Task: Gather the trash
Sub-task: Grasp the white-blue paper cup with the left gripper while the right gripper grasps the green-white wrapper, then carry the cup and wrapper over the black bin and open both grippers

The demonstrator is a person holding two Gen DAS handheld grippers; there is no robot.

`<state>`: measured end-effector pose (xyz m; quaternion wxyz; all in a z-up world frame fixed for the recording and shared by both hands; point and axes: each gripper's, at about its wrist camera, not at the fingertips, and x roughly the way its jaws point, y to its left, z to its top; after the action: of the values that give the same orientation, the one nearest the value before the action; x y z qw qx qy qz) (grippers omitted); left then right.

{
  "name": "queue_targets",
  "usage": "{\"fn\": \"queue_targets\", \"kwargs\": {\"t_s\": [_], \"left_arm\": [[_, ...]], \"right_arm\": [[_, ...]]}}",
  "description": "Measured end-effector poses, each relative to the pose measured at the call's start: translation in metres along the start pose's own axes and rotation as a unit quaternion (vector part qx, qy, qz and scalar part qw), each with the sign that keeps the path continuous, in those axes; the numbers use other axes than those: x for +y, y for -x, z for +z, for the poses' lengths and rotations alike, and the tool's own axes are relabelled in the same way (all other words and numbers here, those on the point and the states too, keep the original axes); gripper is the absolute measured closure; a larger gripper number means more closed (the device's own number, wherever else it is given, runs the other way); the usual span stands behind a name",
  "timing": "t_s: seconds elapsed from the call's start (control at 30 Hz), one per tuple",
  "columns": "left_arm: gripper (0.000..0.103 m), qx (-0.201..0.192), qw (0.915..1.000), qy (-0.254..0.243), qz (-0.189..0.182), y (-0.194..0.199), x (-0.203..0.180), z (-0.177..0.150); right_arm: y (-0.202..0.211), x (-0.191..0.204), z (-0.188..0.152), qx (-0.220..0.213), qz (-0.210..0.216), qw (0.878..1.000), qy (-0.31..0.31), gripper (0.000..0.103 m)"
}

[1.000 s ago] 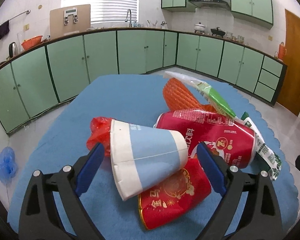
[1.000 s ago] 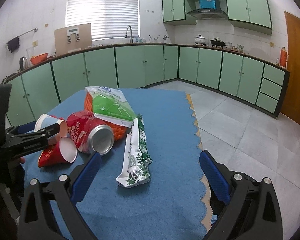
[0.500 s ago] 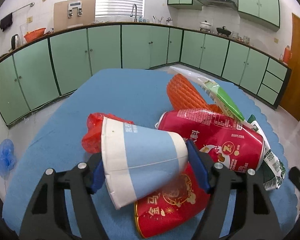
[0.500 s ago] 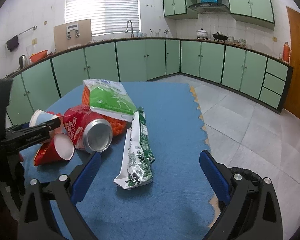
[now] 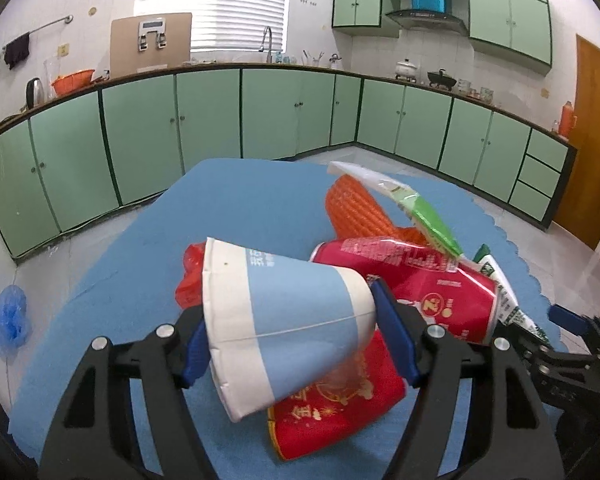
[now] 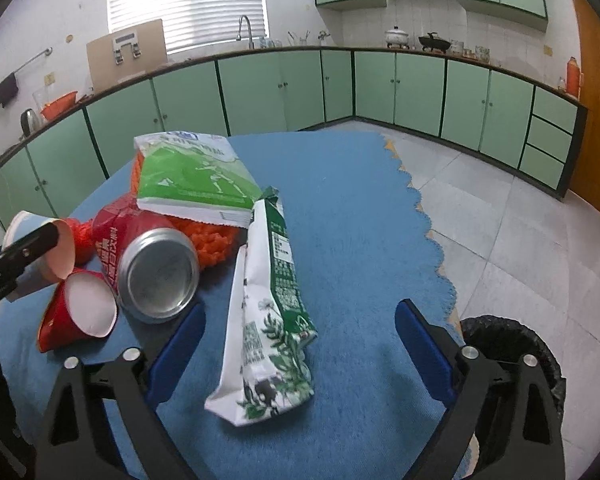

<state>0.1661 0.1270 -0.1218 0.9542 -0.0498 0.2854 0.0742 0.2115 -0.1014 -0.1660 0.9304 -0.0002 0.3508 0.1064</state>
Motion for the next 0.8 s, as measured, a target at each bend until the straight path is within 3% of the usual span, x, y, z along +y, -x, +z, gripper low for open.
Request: {"fn": "queue_targets", "kwargs": {"t_s": [0.2, 0.27, 0.37, 0.8], "left_arm": [[0.034, 0.007, 0.9999, -0.006, -0.009, -0.003, -0.007, -0.003], [0.034, 0.009, 0.9999, -0.005, -0.010, -0.005, -0.007, -0.004], [0.034, 0.009, 0.9999, -0.006, -0.010, -0.006, -0.006, -0.004], [0.034, -0.008, 0.9997, -0.004, -0.023, 0.005, -0.007, 0.005]], "right_arm": [[-0.015, 0.002, 0.008, 0.031, -0.001, 1.000, 0.002, 0.022], [-0.019, 0.000, 0.006, 0.045, 0.002, 0.999, -0.002, 0.033], [-0.023, 0.003, 0.004, 0.058, 0.018, 0.998, 0.002, 0.058], [0.009, 0.003, 0.008, 0.034, 0.014, 0.999, 0.012, 0.061]]}}
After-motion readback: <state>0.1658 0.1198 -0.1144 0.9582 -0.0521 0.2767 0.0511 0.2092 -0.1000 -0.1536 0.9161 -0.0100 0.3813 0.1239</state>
